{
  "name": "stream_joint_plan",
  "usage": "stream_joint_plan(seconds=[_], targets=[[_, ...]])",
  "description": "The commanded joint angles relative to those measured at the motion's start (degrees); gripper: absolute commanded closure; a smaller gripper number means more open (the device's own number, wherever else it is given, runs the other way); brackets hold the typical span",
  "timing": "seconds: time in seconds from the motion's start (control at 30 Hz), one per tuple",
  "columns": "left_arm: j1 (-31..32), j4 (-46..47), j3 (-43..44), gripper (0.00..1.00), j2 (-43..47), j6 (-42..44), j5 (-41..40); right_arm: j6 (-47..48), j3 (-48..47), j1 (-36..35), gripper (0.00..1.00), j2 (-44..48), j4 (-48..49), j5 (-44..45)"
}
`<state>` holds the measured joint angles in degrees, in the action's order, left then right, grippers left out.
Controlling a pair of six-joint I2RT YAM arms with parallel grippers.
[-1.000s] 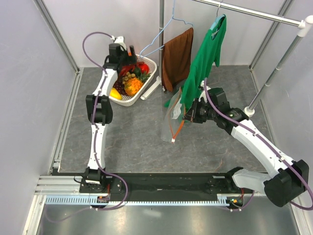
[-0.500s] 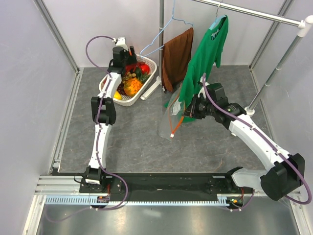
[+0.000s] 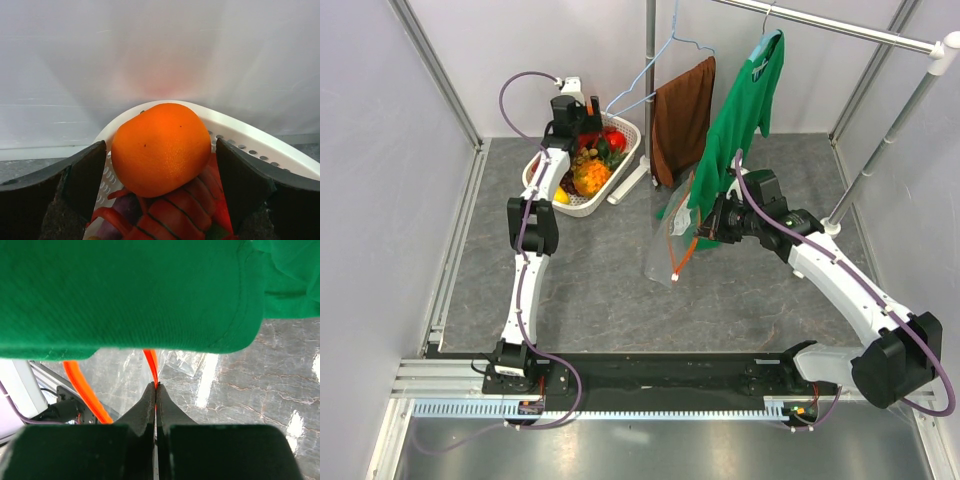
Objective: Place the food in the zip-top bag and seal the zipper
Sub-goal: Pick up the fake fruit from the bin.
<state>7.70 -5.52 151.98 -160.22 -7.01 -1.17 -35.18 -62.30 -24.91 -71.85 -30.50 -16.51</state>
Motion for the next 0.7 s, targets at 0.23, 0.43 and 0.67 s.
stream_joint_plan(seconds=[0.23,0.43,0.67], targets=[[0.64,-8.10,0.42,0.37,0.96,5.16,-1.56,-0.24,-1.94,0.74,1.00,0.49,0.62,1.05],[0.47,-4.16,-1.15,0.65,1.49,6.91,-0.60,-0.07,-1.33,0.82,1.00,1.01,0.62,1.05],[0.99,0.23,-10.12,0.98,10.88,6.65,7.22,0.02,-0.01,0.82,1.00,1.63,0.71,0.52]])
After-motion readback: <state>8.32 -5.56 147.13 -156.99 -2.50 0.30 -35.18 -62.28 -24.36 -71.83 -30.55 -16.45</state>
